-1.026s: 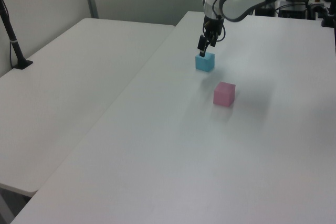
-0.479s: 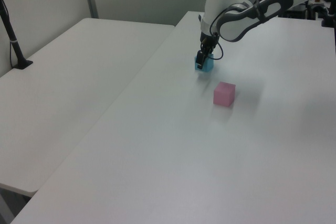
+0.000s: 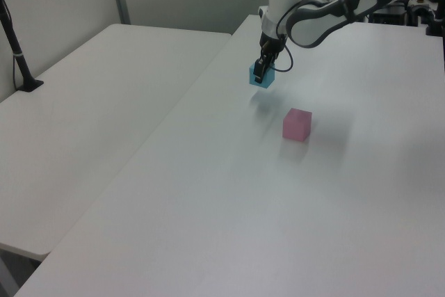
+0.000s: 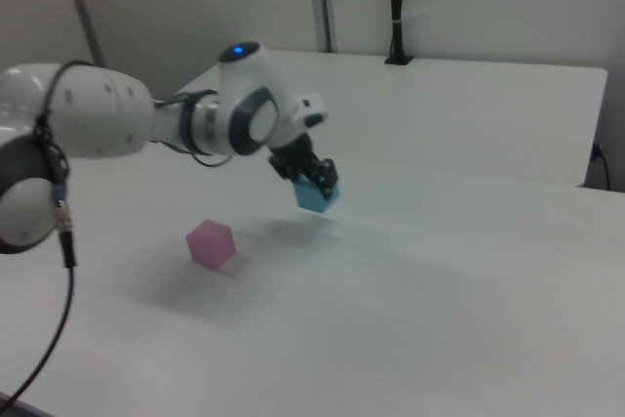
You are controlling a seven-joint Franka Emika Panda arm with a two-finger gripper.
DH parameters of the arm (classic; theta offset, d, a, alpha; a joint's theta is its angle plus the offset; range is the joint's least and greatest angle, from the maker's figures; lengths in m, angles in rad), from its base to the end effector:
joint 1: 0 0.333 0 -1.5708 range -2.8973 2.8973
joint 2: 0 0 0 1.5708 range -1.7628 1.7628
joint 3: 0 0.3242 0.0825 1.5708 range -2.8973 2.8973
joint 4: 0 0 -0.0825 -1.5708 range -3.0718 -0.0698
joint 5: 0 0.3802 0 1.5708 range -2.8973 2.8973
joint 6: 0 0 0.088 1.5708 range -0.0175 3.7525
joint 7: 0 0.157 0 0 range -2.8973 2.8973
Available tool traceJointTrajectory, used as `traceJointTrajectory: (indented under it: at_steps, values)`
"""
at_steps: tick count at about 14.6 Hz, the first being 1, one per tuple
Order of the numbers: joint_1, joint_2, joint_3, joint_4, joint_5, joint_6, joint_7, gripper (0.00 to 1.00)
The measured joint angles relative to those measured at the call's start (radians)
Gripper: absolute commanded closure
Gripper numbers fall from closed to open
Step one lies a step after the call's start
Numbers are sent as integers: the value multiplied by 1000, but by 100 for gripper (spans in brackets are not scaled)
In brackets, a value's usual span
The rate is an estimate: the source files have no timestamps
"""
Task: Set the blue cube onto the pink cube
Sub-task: 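Carry the light-blue cube over the pink cube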
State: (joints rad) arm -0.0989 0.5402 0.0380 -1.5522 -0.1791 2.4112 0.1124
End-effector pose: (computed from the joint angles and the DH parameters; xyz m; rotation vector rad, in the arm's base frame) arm 0.7392 -0.0560 0.3298 2.9882 -0.1010 0.4858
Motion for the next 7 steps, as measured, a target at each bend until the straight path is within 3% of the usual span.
traceJointTrajectory:
  at_steps: [3, 7]
  values:
    - [14, -183, 62, -187, 0, -5, 19, 70]
    - [56, -368, 74, -409, 1, -6, 60, 67]
